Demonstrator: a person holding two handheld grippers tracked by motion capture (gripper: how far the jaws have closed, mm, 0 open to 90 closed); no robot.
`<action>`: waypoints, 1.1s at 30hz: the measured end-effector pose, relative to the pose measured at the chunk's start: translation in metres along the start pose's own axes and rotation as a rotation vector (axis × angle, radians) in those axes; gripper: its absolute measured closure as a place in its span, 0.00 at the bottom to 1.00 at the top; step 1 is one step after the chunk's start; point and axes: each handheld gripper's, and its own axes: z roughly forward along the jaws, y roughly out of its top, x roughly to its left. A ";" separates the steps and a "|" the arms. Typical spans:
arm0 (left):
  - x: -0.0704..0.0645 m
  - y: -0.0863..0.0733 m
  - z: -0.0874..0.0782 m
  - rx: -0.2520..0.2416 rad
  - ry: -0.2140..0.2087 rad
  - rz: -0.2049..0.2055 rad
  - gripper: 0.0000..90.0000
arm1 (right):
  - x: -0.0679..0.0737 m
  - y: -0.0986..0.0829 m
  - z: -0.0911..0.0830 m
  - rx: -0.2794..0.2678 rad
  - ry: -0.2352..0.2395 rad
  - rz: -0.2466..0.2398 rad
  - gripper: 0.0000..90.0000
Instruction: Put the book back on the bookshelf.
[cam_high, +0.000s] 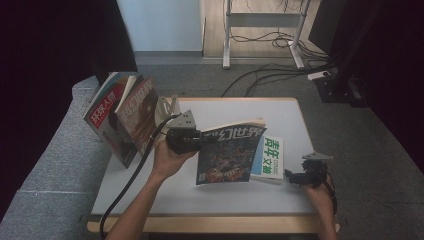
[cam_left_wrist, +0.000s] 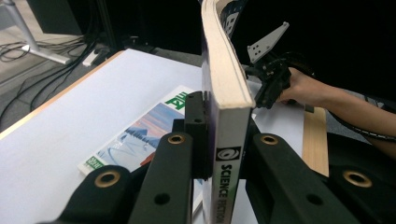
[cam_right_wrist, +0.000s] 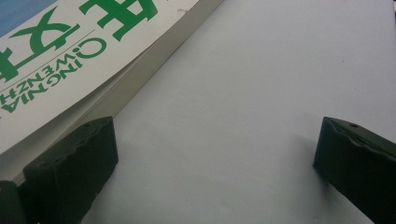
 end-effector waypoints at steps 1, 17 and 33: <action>0.000 0.000 -0.003 0.003 0.006 -0.001 0.92 | 0.000 0.000 0.000 0.000 0.000 0.000 0.00; 0.010 -0.003 -0.052 -0.006 0.098 -0.075 0.92 | 0.000 0.000 0.000 -0.001 0.000 0.001 0.00; 0.017 -0.010 -0.103 -0.033 0.216 -0.103 0.92 | 0.000 0.000 0.000 -0.001 0.000 0.001 0.00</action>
